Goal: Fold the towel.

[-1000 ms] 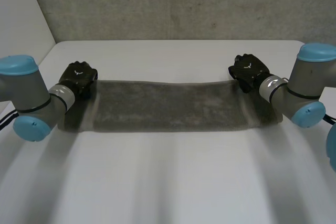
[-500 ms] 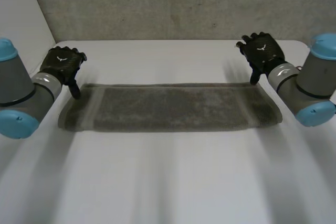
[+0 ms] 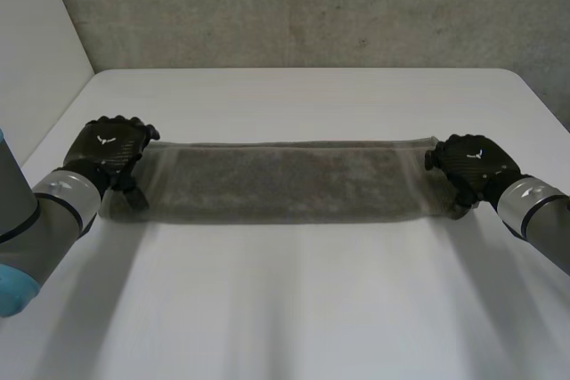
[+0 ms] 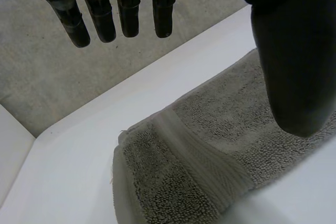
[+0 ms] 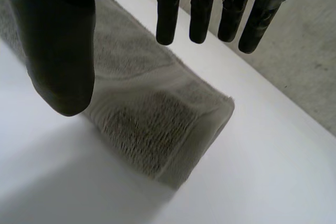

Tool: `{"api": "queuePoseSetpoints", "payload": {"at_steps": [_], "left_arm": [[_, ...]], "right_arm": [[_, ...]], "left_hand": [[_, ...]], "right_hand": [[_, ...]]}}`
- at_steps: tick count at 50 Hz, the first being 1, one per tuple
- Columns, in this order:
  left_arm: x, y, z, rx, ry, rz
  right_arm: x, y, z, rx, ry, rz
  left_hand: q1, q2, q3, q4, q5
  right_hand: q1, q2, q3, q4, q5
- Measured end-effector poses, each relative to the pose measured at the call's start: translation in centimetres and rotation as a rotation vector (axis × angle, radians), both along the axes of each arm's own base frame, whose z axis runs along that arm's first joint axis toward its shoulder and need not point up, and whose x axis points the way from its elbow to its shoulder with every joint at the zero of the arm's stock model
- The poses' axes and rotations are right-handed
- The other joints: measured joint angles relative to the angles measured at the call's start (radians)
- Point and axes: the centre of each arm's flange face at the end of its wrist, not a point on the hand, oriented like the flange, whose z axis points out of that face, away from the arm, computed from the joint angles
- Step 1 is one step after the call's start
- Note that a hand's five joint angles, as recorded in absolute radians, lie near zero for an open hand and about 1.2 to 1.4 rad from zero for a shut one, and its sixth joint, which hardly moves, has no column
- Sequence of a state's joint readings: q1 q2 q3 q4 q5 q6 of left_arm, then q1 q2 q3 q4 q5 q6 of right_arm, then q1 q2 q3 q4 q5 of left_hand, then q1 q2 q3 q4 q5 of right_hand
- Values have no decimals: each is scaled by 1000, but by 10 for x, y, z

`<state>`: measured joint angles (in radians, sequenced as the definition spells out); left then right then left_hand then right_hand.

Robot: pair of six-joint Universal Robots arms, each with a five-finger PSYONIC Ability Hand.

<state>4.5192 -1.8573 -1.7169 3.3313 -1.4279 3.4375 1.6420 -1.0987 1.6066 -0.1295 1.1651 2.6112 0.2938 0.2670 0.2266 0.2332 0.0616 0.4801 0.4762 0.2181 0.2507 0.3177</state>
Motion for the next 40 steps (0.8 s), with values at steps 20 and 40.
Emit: {"api": "queuePoseSetpoints", "payload": {"at_steps": [20,40], "left_arm": [[-4,4,-4,16,19,-8],[-2,8,3,0,24,-5]], "right_arm": [[-11,-28,-48,39,89,2],[-117,-69,1,-102,150,-253]], "left_hand": [[0,0,0,0,0],[0,0,0,0,0]], "right_hand": [[771,758,0,0,787],[832,793,0,0,842]]}}
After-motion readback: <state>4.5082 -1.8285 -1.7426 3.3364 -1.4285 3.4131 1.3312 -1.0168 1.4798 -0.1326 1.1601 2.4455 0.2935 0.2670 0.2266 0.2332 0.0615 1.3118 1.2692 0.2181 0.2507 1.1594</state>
